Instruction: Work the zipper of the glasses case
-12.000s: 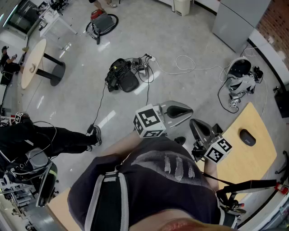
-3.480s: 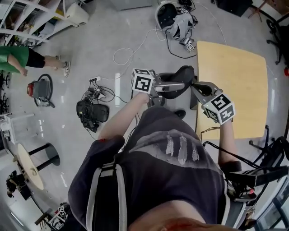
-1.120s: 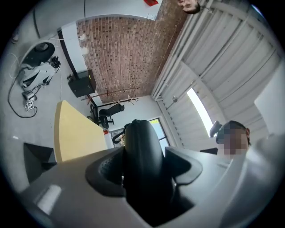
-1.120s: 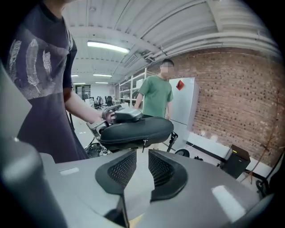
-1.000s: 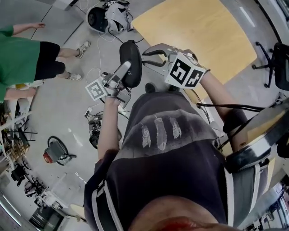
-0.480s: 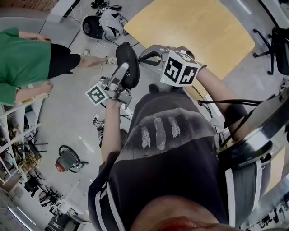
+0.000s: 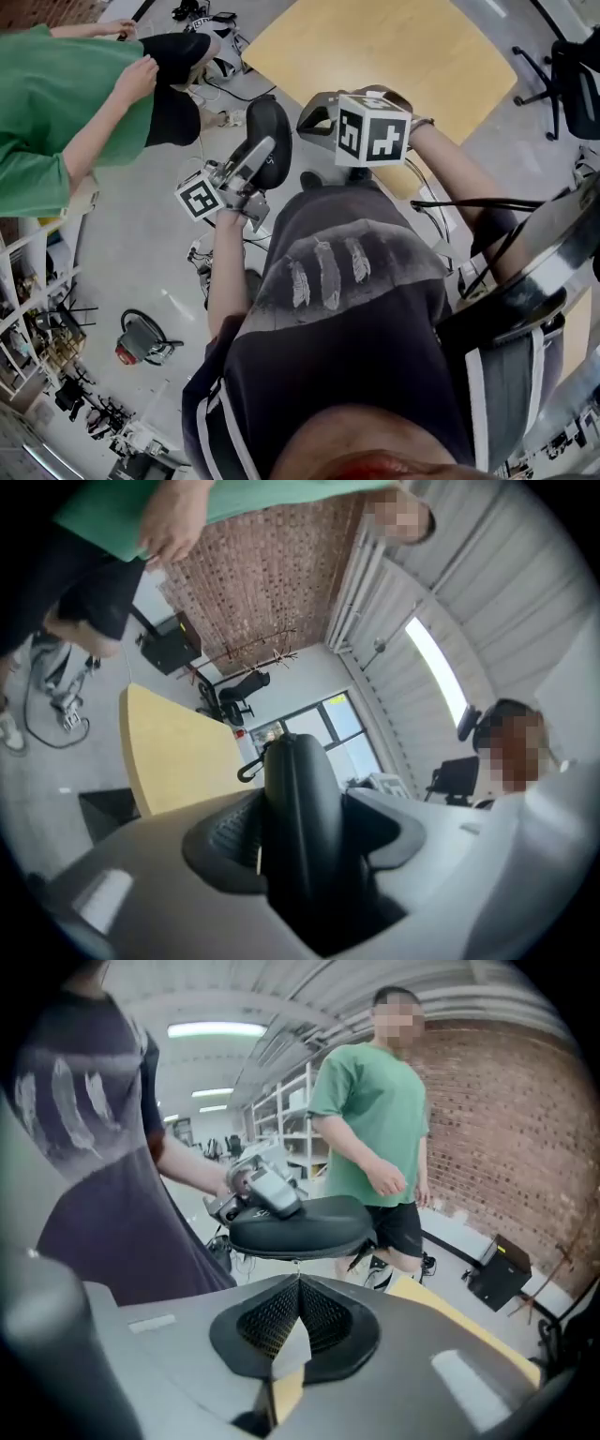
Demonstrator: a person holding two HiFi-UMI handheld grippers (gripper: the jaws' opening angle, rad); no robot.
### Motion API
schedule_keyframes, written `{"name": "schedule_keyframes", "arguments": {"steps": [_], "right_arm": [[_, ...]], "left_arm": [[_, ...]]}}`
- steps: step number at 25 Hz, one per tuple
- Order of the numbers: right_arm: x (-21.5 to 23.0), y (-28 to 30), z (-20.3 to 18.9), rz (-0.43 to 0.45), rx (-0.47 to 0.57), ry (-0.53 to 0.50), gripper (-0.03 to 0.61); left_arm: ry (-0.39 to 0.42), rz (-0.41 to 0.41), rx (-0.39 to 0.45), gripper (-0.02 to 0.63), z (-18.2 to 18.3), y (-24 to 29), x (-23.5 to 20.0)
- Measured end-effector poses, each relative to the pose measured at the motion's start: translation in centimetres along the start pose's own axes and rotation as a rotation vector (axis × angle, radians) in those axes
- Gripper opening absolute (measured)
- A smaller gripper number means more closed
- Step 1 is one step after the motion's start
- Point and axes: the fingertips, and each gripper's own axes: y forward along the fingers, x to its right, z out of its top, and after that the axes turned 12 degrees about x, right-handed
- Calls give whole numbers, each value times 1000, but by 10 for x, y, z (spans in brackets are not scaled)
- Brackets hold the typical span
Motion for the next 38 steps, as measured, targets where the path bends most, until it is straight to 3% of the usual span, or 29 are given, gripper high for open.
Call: {"name": "schedule_keyframes", "arguments": {"steps": [2, 6, 9, 11, 16, 21, 27, 31, 33, 36, 38], "right_arm": [[6, -7, 4, -8, 46, 46, -2], [4, -1, -3, -24, 11, -23, -2], [12, -4, 1, -73, 45, 0, -2], [21, -7, 0, -115, 43, 17, -2], [8, 1, 0, -102, 2, -29, -2], [-1, 0, 6, -104, -42, -75, 0], [0, -8, -6, -113, -40, -35, 8], [-14, -8, -6, -7, 52, 149, 0], [-12, -11, -1, 27, 81, 192, -3], [-35, -9, 10, 106, 80, 148, -3], [-73, 4, 16, 189, 47, 34, -3]], "left_arm": [[-76, -36, -13, 256, -5, 1, 3], [-54, -29, -55, 255, -12, 0, -2], [-82, -58, -66, 254, -13, 2, 2], [-59, -59, -94, 253, -17, 2, 2], [-72, -26, 14, 252, -2, -7, -7], [-167, -1, 117, 252, 2, -3, -5], [-160, 3, 152, 252, -2, 18, -6], [-142, -17, 51, 250, -12, 4, -8], [-173, -33, 36, 249, -11, -1, -7], [-263, -28, 145, 249, -3, 0, -8], [-305, -53, 207, 248, 2, 4, -5]]}}
